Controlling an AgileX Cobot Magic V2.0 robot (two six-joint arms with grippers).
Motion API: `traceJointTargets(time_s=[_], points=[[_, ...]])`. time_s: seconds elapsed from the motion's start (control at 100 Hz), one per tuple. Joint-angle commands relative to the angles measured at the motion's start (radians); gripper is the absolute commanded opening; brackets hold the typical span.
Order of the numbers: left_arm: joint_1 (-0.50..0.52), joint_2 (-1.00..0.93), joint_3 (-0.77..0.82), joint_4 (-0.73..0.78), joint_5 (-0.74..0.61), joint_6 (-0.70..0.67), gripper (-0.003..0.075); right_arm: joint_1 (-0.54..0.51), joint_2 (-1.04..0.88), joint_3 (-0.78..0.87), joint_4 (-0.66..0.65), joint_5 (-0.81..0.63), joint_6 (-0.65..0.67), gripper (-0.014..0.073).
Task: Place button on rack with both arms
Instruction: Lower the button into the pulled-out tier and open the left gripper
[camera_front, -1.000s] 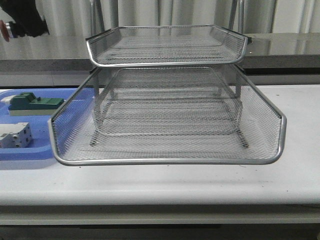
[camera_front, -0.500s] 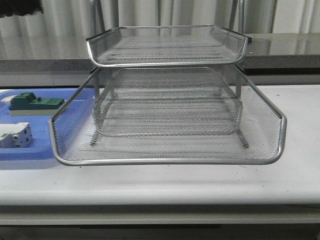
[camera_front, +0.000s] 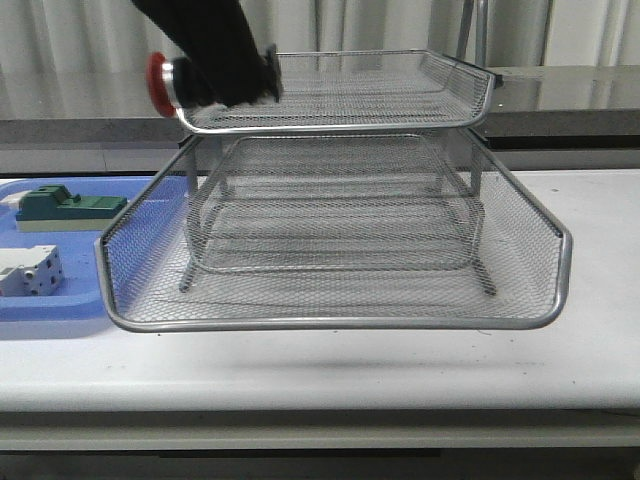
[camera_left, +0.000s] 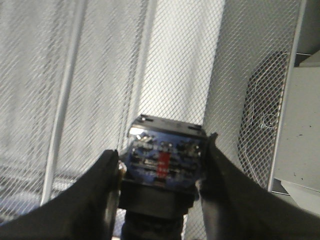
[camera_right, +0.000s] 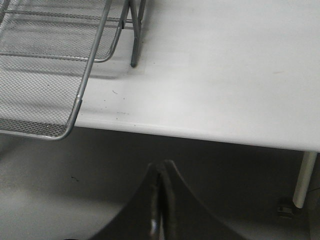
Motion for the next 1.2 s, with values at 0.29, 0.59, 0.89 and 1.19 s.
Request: traceJointTargets(time_s=[0.29, 0.59, 0.89, 1.19], points=[[-0.119, 0.089, -0.028, -0.026, -0.185, -0.012, 0.0064, -0.003, 0.005, -0.035, -0.004, -0.06, -0.002, -0.0069], [-0.119, 0.14, -0.028, -0.02, -0.187, -0.012, 0.0242, -0.003, 0.005, -0.035, -0.004, -0.06, -0.002, -0.0069], [-0.119, 0.143, -0.028, -0.02, -0.187, -0.012, 0.0444, -0.003, 0.005, -0.035, -0.004, -0.06, -0.002, -0.0069], [-0.116, 0.131, -0.049, -0.018, -0.162, -0.038, 0.0443, -0.003, 0.005, -0.035, -0.004, -0.06, -0.002, -0.0069]])
